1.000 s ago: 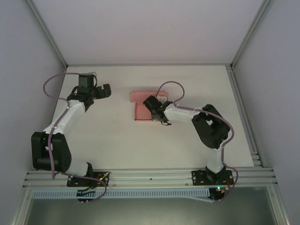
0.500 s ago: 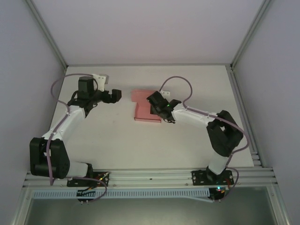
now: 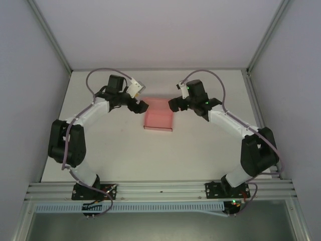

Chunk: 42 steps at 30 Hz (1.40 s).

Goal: Assemble paper box

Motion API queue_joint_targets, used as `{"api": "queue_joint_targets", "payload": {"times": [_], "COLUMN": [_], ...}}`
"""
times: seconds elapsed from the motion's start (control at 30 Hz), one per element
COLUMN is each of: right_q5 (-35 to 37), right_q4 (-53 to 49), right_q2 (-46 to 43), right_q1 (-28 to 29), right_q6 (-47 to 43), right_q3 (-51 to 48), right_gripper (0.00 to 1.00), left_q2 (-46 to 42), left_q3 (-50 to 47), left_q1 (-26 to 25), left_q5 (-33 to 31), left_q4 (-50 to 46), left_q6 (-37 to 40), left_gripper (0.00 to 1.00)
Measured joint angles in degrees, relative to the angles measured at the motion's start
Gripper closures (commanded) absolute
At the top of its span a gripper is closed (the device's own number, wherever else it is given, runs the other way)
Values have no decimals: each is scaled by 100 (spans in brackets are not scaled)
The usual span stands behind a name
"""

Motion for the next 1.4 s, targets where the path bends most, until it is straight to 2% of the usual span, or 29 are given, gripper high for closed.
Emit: {"api": "queue_joint_targets", "payload": {"times": [0.03, 0.13, 0.2, 0.3, 0.37, 0.47, 0.6, 0.73, 0.9, 1.23, 1.4], "right_q5": [-151, -391, -415, -385, -341, -289, -203, 39, 391, 1113, 1134], "right_q4": [-98, -398, -584, -802, -920, -1056, -1143, -1213, -1084, -184, 479], "right_q2": [133, 518, 726, 940, 1021, 1078, 1080, 1080, 1075, 1080, 1309], "right_q1": [-46, -63, -52, -46, -48, -48, -26, 83, 256, 323, 323], "right_q6": [-210, -675, -837, -960, -994, -986, -933, -846, -404, 1515, 2424], "right_q3": [136, 481, 643, 767, 798, 802, 826, 892, 901, 901, 901], "right_gripper": [21, 42, 48, 56, 65, 82, 92, 97, 99, 100, 100], "left_q2": [120, 387, 485, 592, 632, 632, 632, 629, 612, 398, 424], "left_q3": [109, 348, 428, 553, 627, 651, 654, 654, 654, 654, 660], "left_q1": [0, 0, 0, -24, -52, -118, -236, -354, -431, -625, -715], "left_q5": [-13, -76, -116, -184, -264, -380, -520, -789, -1167, -1615, -1993], "left_q4": [-107, -358, -481, -697, -793, -844, -828, -721, -527, 31, 498], "left_q6": [94, 286, 407, 592, 656, 688, 656, 411, -247, -2127, -3123], "left_gripper": [19, 27, 35, 51, 62, 85, 100, 100, 100, 100, 100]}}
